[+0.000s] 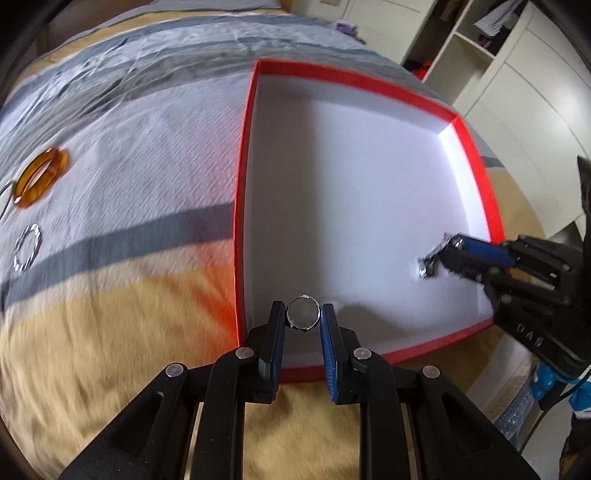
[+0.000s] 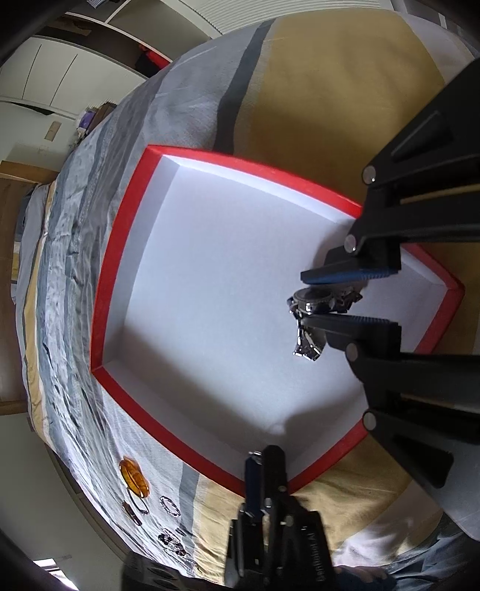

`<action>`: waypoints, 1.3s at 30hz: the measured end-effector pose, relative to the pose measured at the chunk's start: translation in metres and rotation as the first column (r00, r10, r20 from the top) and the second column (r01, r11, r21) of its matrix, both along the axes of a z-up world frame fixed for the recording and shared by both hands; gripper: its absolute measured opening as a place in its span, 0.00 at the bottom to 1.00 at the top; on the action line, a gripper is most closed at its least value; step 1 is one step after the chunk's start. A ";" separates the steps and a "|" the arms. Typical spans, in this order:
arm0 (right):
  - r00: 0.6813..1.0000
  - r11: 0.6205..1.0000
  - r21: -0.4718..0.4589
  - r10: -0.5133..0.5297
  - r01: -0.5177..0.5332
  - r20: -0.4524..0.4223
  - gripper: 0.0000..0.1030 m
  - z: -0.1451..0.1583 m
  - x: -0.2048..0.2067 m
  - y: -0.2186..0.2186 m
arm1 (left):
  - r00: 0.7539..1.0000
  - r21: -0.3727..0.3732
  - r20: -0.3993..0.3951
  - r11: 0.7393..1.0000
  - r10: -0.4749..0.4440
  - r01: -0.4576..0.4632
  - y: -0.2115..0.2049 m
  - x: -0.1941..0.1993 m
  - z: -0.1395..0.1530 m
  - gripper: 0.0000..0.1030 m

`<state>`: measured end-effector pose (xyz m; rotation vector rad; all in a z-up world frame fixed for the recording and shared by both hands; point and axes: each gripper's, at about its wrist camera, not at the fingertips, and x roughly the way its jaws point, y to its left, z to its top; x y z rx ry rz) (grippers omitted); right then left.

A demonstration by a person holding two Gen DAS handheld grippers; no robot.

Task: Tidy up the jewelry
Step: 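Carry the watch into the red box and open the right tool while left holds ring, then move both tools back toward the remaining jewelry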

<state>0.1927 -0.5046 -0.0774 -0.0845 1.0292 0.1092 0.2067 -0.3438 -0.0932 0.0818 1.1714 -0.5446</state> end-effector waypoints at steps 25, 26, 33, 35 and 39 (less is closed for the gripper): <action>0.994 0.996 0.043 -0.079 0.076 0.081 0.41 0.062 -0.025 0.001 | 0.999 -0.051 0.005 0.998 0.036 -0.035 0.021 -0.020 0.042 0.65; 0.991 0.995 0.043 -0.092 0.088 0.093 0.41 0.069 -0.031 0.000 | 0.999 -0.055 0.028 0.998 0.038 -0.036 0.025 -0.023 0.047 0.69; 0.972 0.987 0.051 -0.160 0.153 0.173 0.42 0.111 -0.075 0.001 | 0.988 -0.112 0.139 0.993 0.059 -0.044 0.048 -0.044 0.093 0.70; 0.968 0.986 0.051 -0.165 0.158 0.189 0.42 0.120 -0.085 0.007 | 0.983 -0.114 0.177 0.993 0.052 -0.032 0.059 -0.052 0.107 0.70; 0.961 0.986 0.074 -0.162 0.149 0.225 0.42 0.136 -0.099 0.029 | 0.977 -0.073 0.207 0.997 0.047 -0.033 0.090 -0.064 0.117 0.70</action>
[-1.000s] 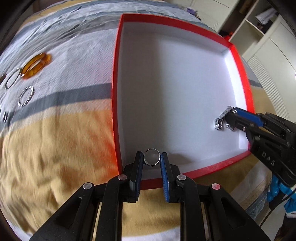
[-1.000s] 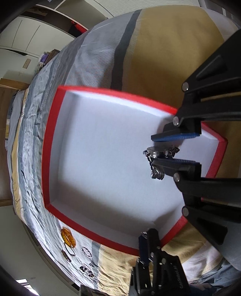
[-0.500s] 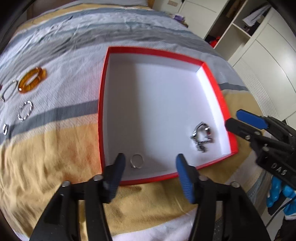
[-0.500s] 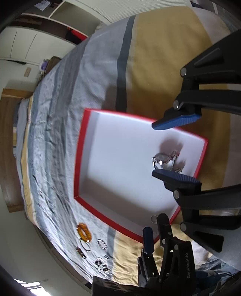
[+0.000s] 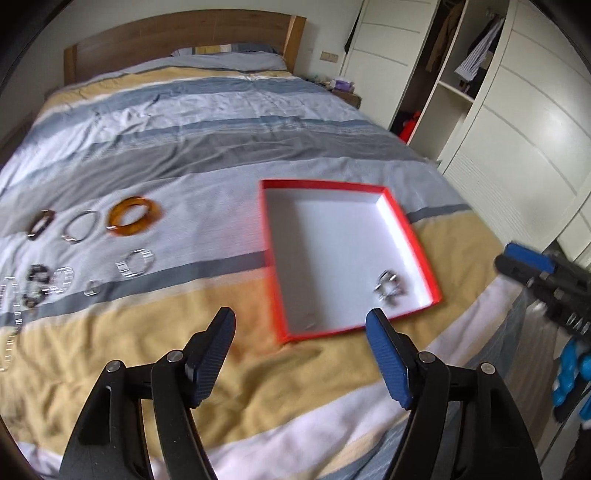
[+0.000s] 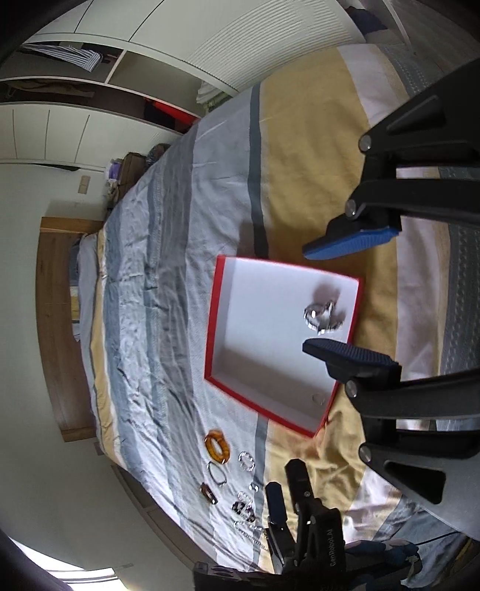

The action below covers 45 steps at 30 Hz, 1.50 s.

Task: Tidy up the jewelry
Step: 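Move both tools back toward the remaining jewelry, then grasp the silver chain necklace with the left tool while the right tool grasps a twisted silver bangle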

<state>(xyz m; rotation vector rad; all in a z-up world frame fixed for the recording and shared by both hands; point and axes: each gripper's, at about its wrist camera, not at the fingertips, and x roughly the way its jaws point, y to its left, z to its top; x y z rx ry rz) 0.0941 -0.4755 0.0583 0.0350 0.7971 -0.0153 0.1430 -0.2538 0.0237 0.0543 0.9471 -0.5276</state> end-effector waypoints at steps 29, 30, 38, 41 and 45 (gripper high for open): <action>0.912 0.910 0.121 0.405 -0.396 -0.062 0.41 -0.059 0.095 0.295 | 0.930 0.104 0.099 0.926 0.353 -0.362 0.367 0.018 -0.050 0.75; 0.904 0.903 0.120 0.422 -0.412 -0.071 0.41 -0.064 0.105 0.304 | 0.933 0.102 0.094 0.929 0.348 -0.357 0.368 0.022 -0.053 0.75; 0.867 0.871 0.122 0.488 -0.476 -0.101 0.41 -0.097 0.173 0.357 | 0.951 0.097 0.058 0.947 0.303 -0.307 0.368 0.064 -0.075 0.72; 0.871 0.874 0.134 0.482 -0.468 -0.099 0.41 -0.105 0.194 0.365 | 0.959 0.115 0.023 0.953 0.281 -0.282 0.363 0.079 -0.089 0.53; 0.881 0.886 0.139 0.459 -0.443 -0.116 0.40 -0.118 0.221 0.370 | 0.962 0.123 -0.003 0.955 0.273 -0.270 0.363 0.087 -0.103 0.46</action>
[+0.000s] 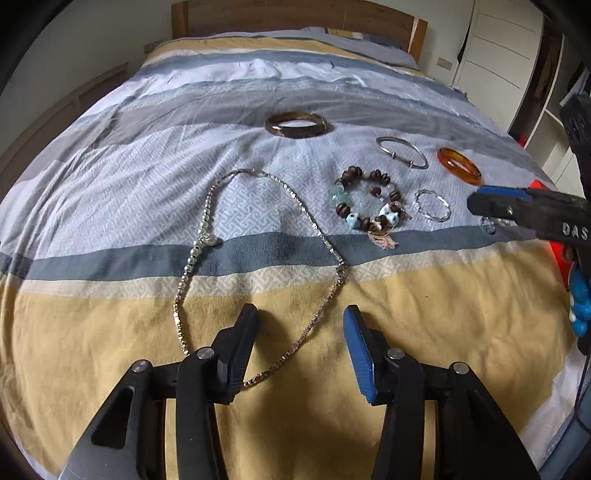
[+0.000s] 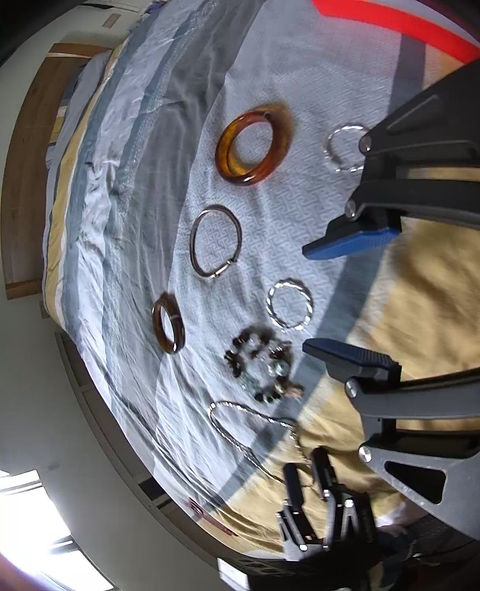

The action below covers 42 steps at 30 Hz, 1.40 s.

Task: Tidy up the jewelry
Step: 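Grasp the silver chain necklace with the left tool while the right tool grasps a twisted silver bangle, then lower the necklace into the red box with the left tool while the right tool drops the bangle there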

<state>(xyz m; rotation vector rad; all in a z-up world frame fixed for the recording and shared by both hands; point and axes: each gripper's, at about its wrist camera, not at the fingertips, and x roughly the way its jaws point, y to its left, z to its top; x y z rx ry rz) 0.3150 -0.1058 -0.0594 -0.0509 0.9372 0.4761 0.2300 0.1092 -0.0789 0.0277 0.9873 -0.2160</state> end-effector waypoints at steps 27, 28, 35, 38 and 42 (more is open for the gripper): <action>0.995 0.995 -0.092 0.051 -0.043 0.087 0.04 -0.003 0.014 0.028 | 0.994 -0.106 0.030 0.989 0.104 -0.100 0.001 -0.007 0.012 0.02; 0.994 0.995 -0.089 0.054 -0.045 0.098 0.04 0.003 0.009 0.027 | 0.994 -0.111 0.038 0.989 0.106 -0.101 0.000 -0.011 0.018 0.02; 0.985 0.997 -0.072 0.051 -0.040 0.165 0.04 0.048 -0.032 0.015 | 0.989 -0.149 0.101 0.984 0.112 -0.097 -0.006 -0.034 0.060 0.02; 0.981 0.998 -0.062 0.038 -0.027 0.190 0.04 0.066 -0.052 0.005 | 0.985 -0.176 0.128 0.980 0.119 -0.096 -0.007 -0.045 0.081 0.02; 0.973 0.998 -0.055 0.017 -0.005 0.229 0.04 0.090 -0.082 -0.012 | 0.979 -0.208 0.162 0.974 0.127 -0.092 -0.011 -0.057 0.108 0.02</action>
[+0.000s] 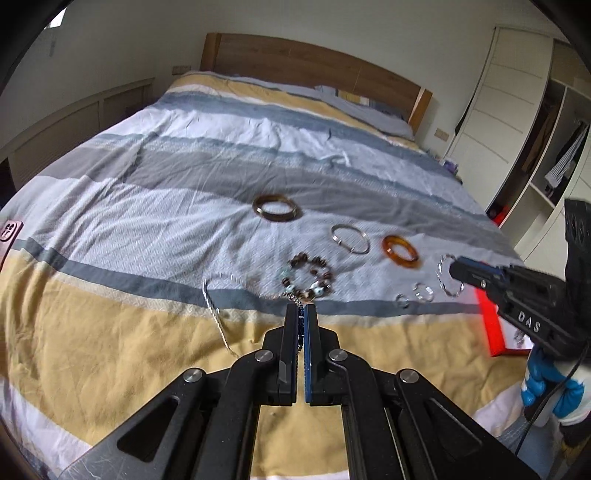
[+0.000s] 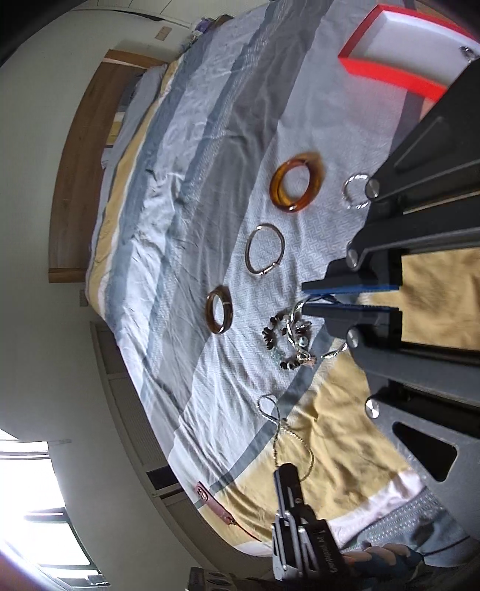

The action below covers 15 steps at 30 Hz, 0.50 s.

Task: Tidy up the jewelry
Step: 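Lower the necklace into the red box with the left tool while the right tool drops the bangle there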

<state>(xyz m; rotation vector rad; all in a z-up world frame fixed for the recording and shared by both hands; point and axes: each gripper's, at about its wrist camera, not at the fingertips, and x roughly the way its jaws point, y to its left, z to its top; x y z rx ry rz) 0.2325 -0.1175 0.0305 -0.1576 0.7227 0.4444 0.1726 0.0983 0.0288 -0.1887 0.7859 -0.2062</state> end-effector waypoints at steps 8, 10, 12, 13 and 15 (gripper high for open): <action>0.994 0.997 0.032 -0.078 0.076 0.081 0.04 0.044 -0.053 -0.051 | 0.993 0.022 0.109 0.999 -0.047 0.045 -0.032 -0.036 0.061 0.02; 0.990 0.995 0.042 -0.097 0.093 0.104 0.04 0.054 -0.066 -0.063 | 0.989 0.025 0.133 0.998 -0.067 0.064 -0.044 -0.043 0.075 0.02; 0.984 0.992 0.055 -0.119 0.113 0.131 0.04 0.065 -0.079 -0.078 | 0.983 0.031 0.159 0.996 -0.092 0.088 -0.060 -0.051 0.090 0.02; 0.982 0.991 0.060 -0.128 0.121 0.141 0.04 0.069 -0.085 -0.084 | 0.979 0.032 0.173 0.994 -0.107 0.103 -0.070 -0.054 0.098 0.02; 0.974 0.987 0.074 -0.156 0.145 0.163 0.04 0.080 -0.098 -0.101 | 0.968 0.041 0.205 0.989 -0.145 0.140 -0.092 -0.058 0.116 0.02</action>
